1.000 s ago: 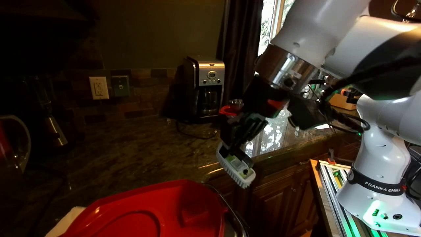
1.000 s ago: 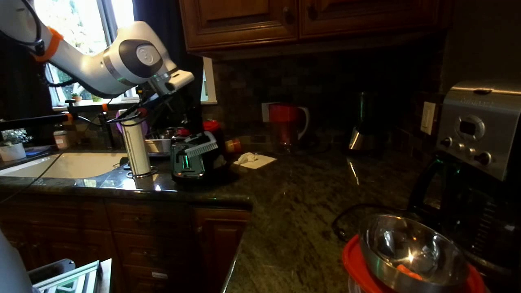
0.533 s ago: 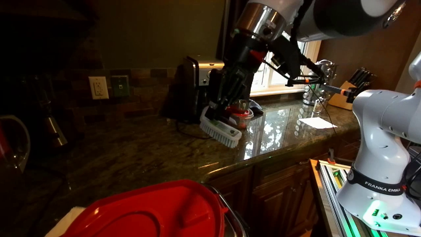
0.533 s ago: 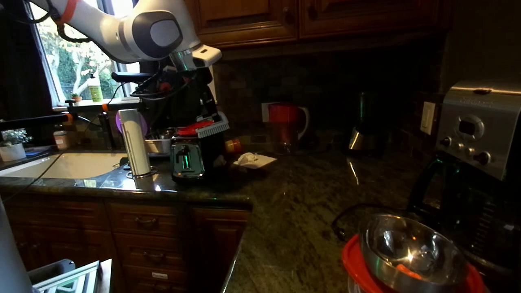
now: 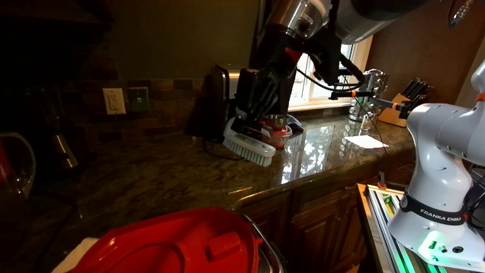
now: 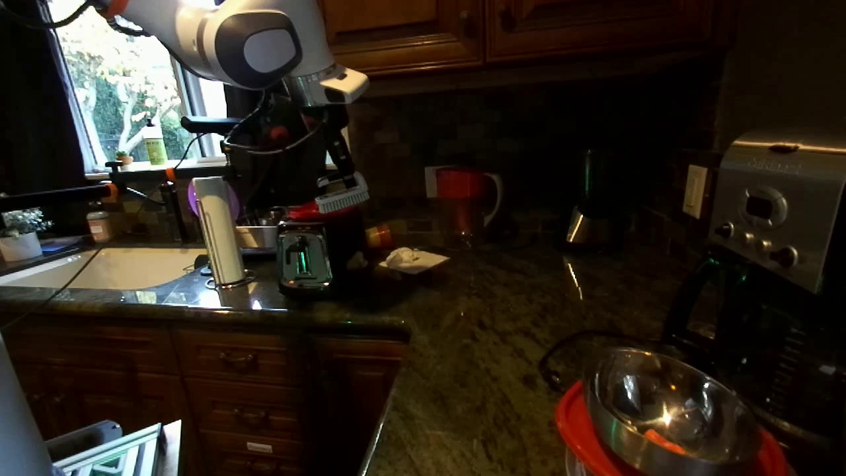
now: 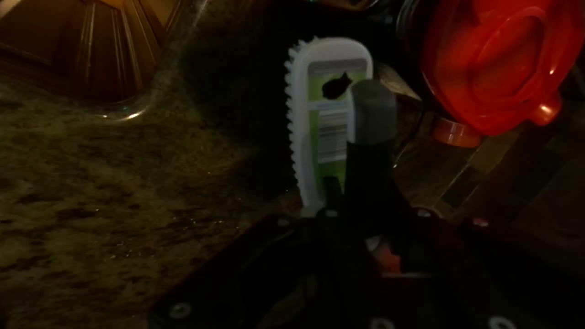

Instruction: Pick up the brush and clean part of the kitchen unit base top

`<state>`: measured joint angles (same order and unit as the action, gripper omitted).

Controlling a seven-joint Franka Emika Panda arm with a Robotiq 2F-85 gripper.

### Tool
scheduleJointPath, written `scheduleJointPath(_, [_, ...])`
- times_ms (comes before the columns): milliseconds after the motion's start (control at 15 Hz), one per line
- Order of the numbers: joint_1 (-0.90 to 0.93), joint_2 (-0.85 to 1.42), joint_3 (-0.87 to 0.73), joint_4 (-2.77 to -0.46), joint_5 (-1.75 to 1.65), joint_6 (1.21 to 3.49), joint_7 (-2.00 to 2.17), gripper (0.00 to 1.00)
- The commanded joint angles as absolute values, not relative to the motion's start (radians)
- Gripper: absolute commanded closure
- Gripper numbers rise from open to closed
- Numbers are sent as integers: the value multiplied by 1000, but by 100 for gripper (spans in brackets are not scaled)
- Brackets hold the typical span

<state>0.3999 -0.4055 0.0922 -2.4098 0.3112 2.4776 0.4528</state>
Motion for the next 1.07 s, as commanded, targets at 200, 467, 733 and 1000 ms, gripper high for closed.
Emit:
scheduleJointPath(200, [244, -162, 77, -2199, 345, 2387, 240, 94])
scheduleJointPath(467, [217, 16, 68, -2072, 559, 2406, 81, 94])
scheduleJointPath(733, [186, 27, 94, -2076, 540, 2425, 110, 77])
scheduleJointPath(1000, [174, 112, 100, -2003, 578, 2373, 65, 94])
